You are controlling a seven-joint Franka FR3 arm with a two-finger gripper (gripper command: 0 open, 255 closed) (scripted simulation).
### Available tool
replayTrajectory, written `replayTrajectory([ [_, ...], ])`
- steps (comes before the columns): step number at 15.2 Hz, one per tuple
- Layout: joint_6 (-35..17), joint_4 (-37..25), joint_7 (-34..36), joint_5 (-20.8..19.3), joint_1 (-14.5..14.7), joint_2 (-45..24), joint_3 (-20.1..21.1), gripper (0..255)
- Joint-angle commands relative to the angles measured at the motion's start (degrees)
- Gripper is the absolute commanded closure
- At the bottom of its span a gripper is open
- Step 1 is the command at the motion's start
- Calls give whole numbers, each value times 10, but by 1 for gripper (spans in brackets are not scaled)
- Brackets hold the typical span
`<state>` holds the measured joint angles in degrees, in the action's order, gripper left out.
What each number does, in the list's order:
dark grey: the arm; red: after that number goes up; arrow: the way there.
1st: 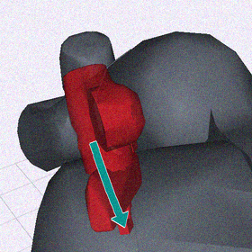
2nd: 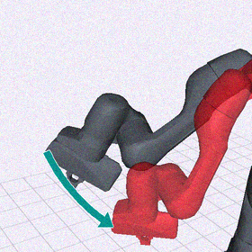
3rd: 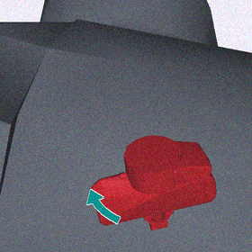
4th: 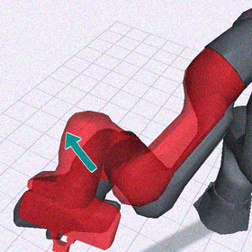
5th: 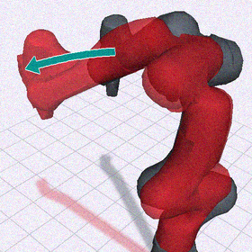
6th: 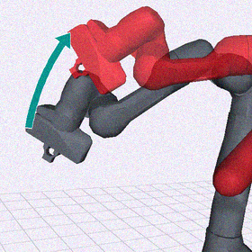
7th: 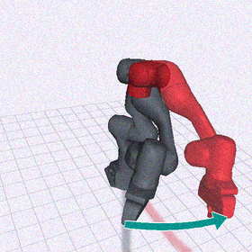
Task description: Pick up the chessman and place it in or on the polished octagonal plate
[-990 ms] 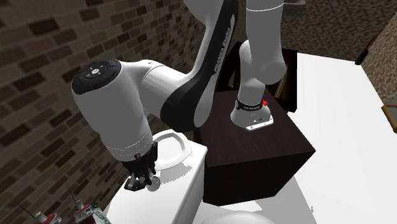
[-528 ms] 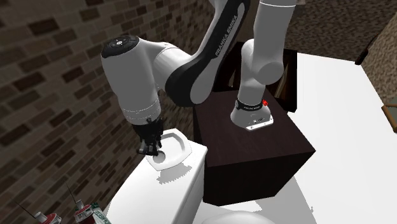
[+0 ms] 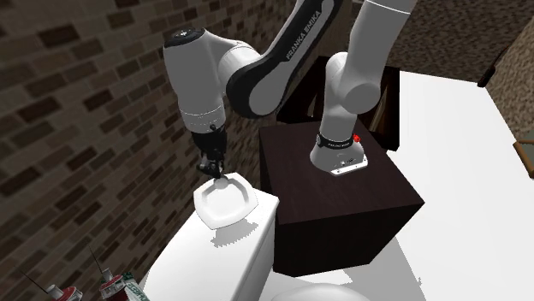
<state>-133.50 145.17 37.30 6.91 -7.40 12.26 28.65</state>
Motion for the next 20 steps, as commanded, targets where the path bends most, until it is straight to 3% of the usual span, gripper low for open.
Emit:
replayTrajectory([
  [1,-13,8,-4,-2,-3,-5,-2,255],
  [15,-142,36,55,-80,-20,-118,12,255],
  [20,-142,36,55,-80,-19,-118,12,255],
])
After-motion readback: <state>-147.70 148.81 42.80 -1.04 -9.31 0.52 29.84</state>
